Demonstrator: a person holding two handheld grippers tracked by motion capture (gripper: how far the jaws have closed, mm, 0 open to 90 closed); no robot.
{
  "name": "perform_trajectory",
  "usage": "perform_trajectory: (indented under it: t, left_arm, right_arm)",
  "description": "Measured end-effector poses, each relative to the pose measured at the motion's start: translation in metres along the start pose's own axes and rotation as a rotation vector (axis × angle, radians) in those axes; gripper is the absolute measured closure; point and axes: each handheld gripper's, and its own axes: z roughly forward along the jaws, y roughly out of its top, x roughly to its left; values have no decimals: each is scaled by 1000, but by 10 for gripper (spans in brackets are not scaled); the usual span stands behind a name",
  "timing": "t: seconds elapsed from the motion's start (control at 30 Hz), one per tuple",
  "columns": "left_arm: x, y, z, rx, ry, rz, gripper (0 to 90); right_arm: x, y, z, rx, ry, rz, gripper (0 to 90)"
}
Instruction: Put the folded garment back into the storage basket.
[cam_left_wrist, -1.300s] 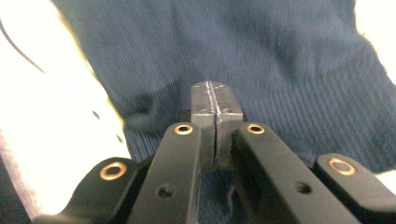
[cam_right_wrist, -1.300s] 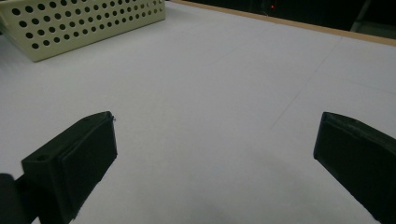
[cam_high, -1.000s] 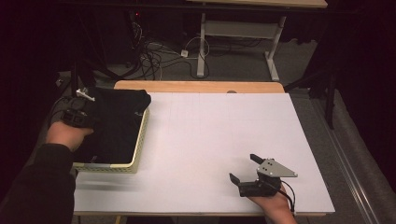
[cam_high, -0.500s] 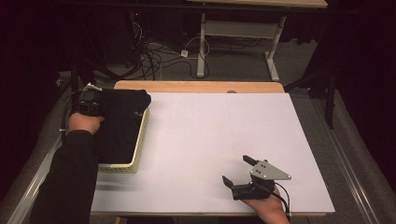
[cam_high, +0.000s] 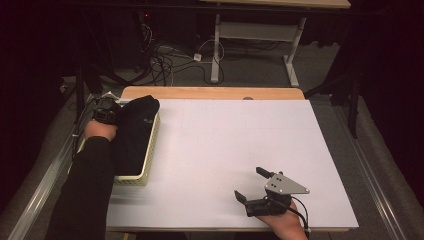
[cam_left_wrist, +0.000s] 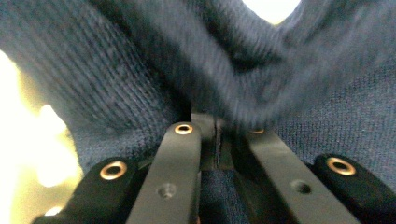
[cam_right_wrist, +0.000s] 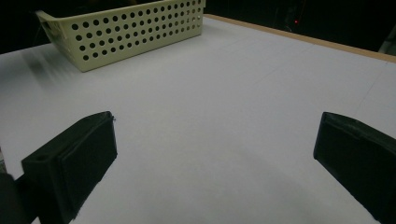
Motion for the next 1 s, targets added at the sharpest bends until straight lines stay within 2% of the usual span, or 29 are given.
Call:
perform_trajectory:
  t: [0.1, 0.37, 0.43, 0.47, 0.5, 0.57, 0.73, 0.77, 0.8, 0.87, 0.93, 1.0]
  left_arm:
    - [-1, 1, 4, 15, -2, 7, 870]
    - [1, -1, 0, 3, -34, -1, 870]
    - [1, -3, -8, -20, -62, -12, 870]
    - [1, -6, -18, -36, -96, -15, 871]
    - [1, -6, -18, -36, -96, -15, 871]
    - [-1, -10, -28, -66, -124, -15, 871]
    - [-11, -14, -51, -142, -206, -8, 871]
    - [-19, -12, -58, -157, -233, 10, 872]
    - [-19, -12, -58, -157, -233, 10, 871]
    - [-31, -9, -64, -176, -248, 48, 871]
    - [-40, -4, -67, -185, -255, 62, 871]
    - [-50, 3, -66, -186, -237, 77, 871]
  right_arm:
    - [0, 0, 0, 1, 0, -2, 1]
    - [0, 1, -2, -8, -1, -7, 1]
    - [2, 2, -3, -11, 4, -8, 1]
    - [2, 2, -3, -10, 6, -9, 1]
    - [2, 2, -3, -10, 6, -9, 1]
    - [4, 2, -3, -13, 11, -10, 1]
    - [7, 4, -3, -15, 24, -21, 1]
    - [8, 5, -5, -19, 28, -21, 1]
    - [8, 5, -5, -19, 28, -21, 1]
    - [8, 5, -6, -24, 28, -23, 1]
    - [8, 6, -8, -28, 23, -24, 1]
    - [7, 7, -11, -35, 22, -25, 1]
